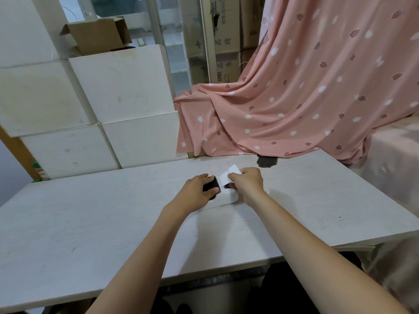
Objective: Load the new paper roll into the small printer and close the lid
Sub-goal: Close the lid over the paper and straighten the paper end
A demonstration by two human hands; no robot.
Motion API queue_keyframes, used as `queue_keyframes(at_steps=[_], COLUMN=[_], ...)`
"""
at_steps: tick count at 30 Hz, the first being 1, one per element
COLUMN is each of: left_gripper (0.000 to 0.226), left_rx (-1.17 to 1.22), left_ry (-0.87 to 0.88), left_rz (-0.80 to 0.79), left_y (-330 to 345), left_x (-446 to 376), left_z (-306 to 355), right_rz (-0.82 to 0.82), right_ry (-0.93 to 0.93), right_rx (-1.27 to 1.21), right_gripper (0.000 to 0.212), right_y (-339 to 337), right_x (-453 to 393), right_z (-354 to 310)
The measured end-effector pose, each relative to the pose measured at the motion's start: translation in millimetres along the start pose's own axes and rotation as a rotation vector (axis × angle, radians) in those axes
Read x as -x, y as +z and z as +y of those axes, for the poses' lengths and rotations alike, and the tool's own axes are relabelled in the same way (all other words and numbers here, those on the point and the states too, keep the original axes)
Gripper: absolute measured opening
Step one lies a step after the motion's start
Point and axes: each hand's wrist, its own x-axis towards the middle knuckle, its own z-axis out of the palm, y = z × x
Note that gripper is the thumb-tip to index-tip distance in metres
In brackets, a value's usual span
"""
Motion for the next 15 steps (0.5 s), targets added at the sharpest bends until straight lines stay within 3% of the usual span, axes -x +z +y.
queue_keyframes(at_steps=[10,15], left_gripper=[0.044,0.042], left_rx=[-0.069,-0.1], left_ry=[-0.049,-0.07], left_rz=[-0.057,-0.077], left_y=[-5.2,-7.1], left_x=[-0.8,-3.3], left_z=[8.7,11.1], right_rz=[0.008,0.004], right_ry=[-0.001,0.009], right_rx=[0.018,0.029], right_gripper=[0.006,0.036], right_y=[-2.3,-6.4], right_x=[0.3,-3.6], right_z=[-2.6,-6.0])
